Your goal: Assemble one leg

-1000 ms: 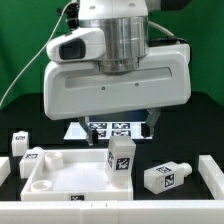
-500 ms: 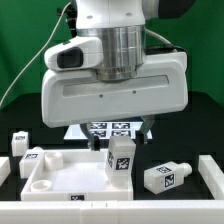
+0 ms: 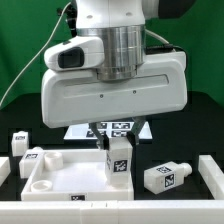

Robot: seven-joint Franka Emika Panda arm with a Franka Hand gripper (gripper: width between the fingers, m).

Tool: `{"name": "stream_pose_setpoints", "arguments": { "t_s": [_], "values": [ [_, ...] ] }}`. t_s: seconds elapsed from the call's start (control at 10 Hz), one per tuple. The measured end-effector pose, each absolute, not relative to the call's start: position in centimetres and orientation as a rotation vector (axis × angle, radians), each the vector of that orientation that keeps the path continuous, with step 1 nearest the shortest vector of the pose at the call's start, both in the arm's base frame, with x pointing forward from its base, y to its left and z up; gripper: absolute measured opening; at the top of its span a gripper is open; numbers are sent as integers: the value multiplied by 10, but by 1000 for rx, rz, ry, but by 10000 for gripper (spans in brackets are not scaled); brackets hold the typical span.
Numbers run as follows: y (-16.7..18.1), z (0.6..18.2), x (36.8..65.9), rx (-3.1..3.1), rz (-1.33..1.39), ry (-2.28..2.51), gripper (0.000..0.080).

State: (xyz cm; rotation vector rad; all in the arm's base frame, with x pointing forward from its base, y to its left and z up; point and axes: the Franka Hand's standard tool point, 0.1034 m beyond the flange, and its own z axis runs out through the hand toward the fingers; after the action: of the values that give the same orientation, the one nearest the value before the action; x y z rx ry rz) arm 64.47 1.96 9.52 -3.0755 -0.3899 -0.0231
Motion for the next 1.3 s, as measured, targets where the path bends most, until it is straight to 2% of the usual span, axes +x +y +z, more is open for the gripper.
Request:
{"name": "stream_pose_setpoints", "arguments": {
  "t_s": [0.1, 0.6, 1.1, 1.3],
  "values": [
    [20, 95, 645, -3077, -23, -369, 281],
    [17, 94, 647, -3021, -68, 429, 282],
    [34, 94, 651, -2785, -72, 1119, 282],
    [34, 94, 652, -2737, -63, 1194, 282]
  ]
}}
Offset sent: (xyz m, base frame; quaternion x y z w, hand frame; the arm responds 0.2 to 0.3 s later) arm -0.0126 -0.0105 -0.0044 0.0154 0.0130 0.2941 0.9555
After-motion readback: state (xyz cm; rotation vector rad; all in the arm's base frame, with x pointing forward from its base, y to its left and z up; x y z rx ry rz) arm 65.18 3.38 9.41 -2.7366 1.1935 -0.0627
